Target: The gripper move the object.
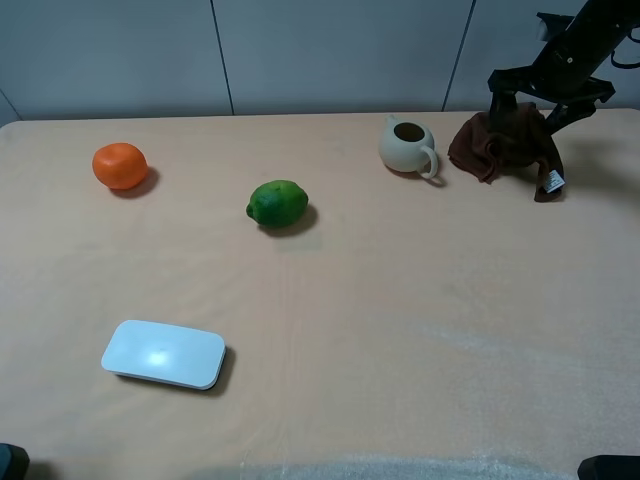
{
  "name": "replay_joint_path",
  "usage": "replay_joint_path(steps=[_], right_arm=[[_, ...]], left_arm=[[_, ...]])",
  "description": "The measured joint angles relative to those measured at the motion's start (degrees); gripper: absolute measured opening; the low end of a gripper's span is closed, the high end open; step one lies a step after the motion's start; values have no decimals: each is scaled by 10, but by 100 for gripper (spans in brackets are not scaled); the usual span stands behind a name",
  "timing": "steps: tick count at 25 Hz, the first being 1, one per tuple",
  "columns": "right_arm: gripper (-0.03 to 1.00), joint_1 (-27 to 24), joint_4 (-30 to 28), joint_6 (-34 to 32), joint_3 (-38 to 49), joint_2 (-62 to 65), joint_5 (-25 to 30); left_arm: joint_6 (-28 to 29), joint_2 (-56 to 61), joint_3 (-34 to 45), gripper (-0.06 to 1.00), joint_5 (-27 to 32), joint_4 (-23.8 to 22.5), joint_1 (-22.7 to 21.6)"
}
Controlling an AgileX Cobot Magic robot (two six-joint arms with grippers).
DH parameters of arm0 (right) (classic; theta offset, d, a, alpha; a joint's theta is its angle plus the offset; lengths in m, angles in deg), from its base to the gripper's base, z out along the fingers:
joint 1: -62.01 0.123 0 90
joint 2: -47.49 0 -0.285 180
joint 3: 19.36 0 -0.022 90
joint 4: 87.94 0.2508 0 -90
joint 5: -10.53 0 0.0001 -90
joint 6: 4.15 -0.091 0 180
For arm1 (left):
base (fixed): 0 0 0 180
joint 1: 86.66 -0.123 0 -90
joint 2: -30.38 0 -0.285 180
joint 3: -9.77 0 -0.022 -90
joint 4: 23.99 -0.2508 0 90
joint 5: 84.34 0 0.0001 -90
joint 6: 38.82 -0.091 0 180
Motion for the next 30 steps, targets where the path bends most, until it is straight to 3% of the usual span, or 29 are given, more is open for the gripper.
replay_joint_path(steps=[14, 30], right_arm=[[69, 0, 0, 2, 0, 15, 9], [69, 0, 4, 22, 0, 115, 138]], left_arm=[[0, 0, 0, 99, 0, 0, 0], [0, 0, 0, 99, 0, 0, 0]])
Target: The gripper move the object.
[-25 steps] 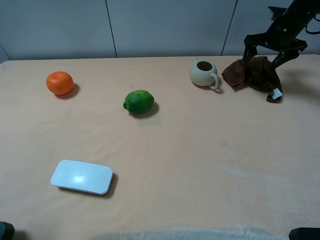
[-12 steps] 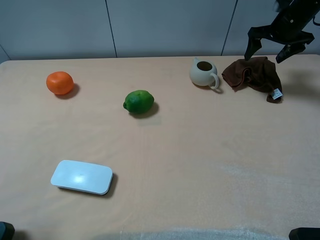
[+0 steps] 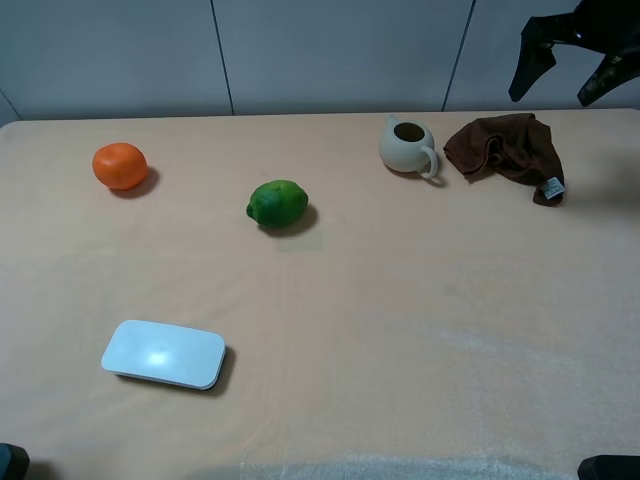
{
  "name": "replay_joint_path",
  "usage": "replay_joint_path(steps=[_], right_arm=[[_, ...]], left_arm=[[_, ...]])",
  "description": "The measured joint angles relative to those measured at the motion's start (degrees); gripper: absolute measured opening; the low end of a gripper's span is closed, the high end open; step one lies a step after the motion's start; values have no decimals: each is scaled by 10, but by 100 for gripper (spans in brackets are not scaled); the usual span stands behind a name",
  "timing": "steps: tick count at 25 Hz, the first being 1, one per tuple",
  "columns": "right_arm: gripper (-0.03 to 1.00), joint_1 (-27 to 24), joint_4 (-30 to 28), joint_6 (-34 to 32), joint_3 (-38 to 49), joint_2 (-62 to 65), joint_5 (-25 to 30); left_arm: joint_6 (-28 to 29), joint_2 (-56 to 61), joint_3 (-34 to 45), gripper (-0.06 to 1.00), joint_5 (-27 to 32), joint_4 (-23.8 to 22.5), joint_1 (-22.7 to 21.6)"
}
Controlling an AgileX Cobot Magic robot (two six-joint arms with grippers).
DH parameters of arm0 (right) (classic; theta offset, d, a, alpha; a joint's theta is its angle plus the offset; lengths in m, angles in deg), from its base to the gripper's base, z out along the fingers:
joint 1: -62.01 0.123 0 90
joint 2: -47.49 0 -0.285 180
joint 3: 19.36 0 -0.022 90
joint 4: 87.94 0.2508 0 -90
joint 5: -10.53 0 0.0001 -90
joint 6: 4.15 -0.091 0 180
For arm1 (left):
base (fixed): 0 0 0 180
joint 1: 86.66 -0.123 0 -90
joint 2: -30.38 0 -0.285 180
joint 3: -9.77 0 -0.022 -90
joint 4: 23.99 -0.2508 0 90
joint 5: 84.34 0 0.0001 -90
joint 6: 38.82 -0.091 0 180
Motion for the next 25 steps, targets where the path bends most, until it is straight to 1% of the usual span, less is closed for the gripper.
replay_joint_path(steps=[4, 7, 20, 25], right_arm=[[69, 0, 3, 0, 4, 32, 0], [69, 0, 4, 0, 22, 65, 0], [69, 0, 6, -3, 195, 263, 1], [69, 0, 6, -15, 247, 347, 1]], left_arm=[[0, 0, 0, 99, 0, 0, 0], [0, 0, 0, 99, 0, 0, 0], [0, 0, 0, 99, 0, 0, 0], [0, 0, 0, 99, 0, 0, 0]])
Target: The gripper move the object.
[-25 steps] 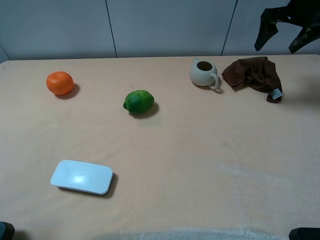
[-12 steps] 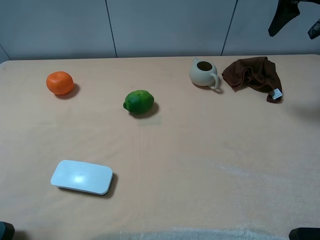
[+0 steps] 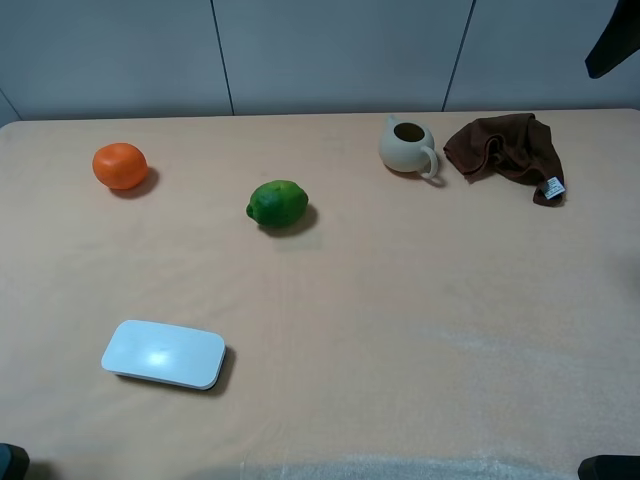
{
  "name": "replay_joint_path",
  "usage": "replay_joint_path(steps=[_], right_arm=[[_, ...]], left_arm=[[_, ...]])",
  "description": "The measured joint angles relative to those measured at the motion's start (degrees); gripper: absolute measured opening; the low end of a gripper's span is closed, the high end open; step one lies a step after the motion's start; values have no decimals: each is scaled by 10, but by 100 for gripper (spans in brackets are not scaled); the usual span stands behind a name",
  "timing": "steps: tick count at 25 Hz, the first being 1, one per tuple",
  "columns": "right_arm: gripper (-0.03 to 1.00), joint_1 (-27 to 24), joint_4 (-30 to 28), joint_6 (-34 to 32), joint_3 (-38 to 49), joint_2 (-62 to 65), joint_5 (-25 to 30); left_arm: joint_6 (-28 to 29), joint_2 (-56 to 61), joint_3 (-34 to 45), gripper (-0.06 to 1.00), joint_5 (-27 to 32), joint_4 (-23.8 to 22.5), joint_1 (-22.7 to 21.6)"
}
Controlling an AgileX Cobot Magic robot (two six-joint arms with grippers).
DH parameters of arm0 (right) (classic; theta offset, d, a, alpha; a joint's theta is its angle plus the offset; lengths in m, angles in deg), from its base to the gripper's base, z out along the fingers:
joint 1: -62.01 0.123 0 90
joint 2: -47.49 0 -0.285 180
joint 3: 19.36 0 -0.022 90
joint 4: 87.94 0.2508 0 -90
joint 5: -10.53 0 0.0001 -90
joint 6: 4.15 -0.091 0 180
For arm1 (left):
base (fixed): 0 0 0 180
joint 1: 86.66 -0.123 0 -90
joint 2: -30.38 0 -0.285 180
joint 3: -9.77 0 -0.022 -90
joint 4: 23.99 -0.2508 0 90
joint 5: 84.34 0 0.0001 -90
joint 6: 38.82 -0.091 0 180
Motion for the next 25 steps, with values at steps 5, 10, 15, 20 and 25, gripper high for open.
replay_joint_path(steps=[5, 10, 15, 20, 25], right_arm=[[69, 0, 0, -3, 44, 90, 1], [69, 0, 0, -5, 86, 174, 1], [69, 0, 0, -18, 132, 255, 2], [69, 0, 0, -30, 195, 331, 2], [69, 0, -1, -31, 260, 415, 3]], left_arm=[[0, 0, 0, 99, 0, 0, 0], [0, 0, 0, 99, 0, -1, 0], [0, 0, 0, 99, 0, -1, 0], [0, 0, 0, 99, 0, -1, 0], [0, 0, 0, 99, 0, -1, 0]])
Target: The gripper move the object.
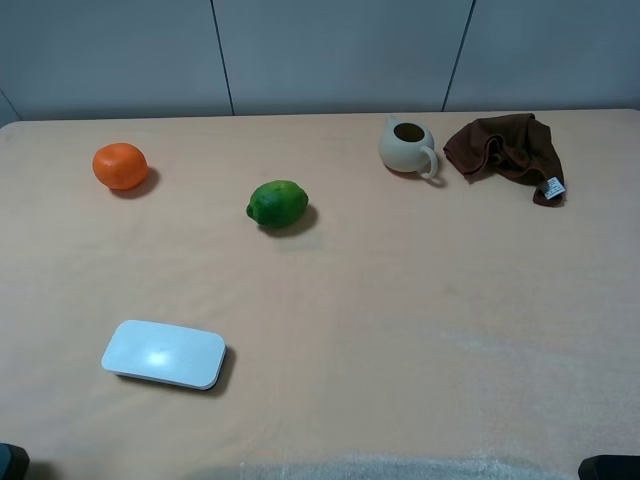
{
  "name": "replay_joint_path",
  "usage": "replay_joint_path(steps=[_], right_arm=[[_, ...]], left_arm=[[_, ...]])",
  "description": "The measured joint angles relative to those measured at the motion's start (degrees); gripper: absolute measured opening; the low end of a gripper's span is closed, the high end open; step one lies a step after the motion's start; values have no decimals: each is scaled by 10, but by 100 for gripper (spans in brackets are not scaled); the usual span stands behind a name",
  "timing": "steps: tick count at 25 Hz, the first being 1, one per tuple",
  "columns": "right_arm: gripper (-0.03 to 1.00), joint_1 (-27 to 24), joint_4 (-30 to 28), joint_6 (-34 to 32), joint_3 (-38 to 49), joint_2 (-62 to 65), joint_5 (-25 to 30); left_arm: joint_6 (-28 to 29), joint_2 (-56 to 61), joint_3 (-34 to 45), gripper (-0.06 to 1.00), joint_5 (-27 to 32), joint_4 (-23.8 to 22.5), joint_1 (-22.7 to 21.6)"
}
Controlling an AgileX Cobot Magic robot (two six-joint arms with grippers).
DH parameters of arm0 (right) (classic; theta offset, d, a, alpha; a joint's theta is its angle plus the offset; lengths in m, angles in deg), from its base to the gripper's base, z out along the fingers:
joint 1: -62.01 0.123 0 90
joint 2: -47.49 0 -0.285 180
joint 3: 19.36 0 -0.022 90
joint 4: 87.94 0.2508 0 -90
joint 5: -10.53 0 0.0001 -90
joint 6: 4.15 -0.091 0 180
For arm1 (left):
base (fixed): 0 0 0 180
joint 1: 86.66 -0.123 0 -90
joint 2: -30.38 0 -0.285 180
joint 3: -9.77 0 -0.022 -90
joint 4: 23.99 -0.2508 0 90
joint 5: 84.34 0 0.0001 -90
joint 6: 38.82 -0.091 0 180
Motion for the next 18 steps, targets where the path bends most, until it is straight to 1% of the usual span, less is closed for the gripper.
replay_joint_path(steps=[6, 13, 18], right_arm=[[69, 0, 0, -3, 64, 110, -5], [69, 0, -1, -4, 109, 209, -57], [69, 0, -11, -4, 131, 258, -88]], left_arm=[[0, 0, 0, 99, 0, 0, 0], [0, 0, 0, 99, 0, 0, 0], [0, 0, 0, 99, 0, 0, 0]])
